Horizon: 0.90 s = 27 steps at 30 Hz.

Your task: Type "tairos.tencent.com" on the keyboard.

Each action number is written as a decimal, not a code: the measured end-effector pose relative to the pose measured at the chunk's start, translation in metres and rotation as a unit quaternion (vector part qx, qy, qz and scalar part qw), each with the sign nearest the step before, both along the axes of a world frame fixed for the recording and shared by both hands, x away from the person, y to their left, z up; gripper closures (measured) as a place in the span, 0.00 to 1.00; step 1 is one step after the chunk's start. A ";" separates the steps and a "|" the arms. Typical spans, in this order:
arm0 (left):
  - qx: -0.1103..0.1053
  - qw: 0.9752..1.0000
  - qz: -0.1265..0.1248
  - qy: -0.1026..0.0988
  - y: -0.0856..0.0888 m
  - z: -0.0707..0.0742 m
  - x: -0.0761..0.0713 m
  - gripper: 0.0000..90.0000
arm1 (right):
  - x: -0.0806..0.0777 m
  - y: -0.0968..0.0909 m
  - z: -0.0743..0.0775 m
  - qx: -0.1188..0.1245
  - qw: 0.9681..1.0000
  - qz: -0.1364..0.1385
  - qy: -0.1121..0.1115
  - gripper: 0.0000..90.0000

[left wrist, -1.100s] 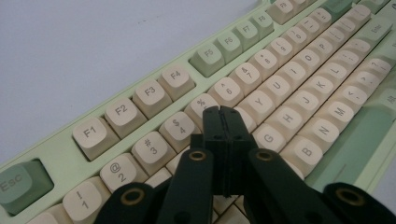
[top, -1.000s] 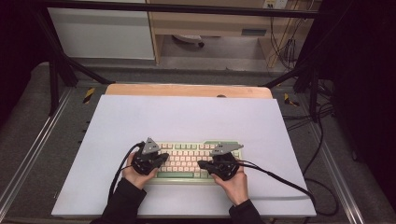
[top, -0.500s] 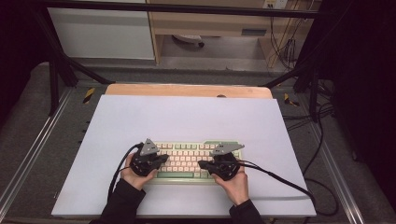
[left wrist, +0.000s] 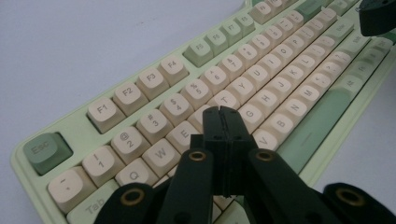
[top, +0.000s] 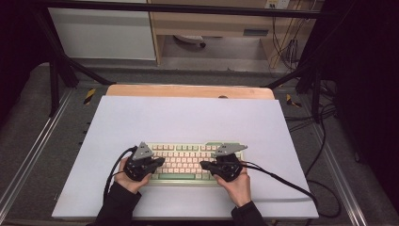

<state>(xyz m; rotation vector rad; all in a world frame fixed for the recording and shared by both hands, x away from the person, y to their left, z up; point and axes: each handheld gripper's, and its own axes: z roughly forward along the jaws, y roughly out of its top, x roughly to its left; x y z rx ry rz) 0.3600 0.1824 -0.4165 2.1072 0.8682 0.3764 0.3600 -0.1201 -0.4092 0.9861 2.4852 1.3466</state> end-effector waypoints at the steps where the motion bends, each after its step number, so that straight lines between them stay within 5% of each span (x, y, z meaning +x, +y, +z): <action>1: -0.001 1.000 0.000 0.000 0.002 0.000 -0.001 1.00 | 0.000 0.000 0.000 0.001 1.000 0.000 -0.001 1.00; 27: -0.015 1.000 0.024 -0.001 0.042 -0.001 -0.014 1.00 | 0.019 0.024 -0.005 -0.005 1.000 -0.019 0.006 1.00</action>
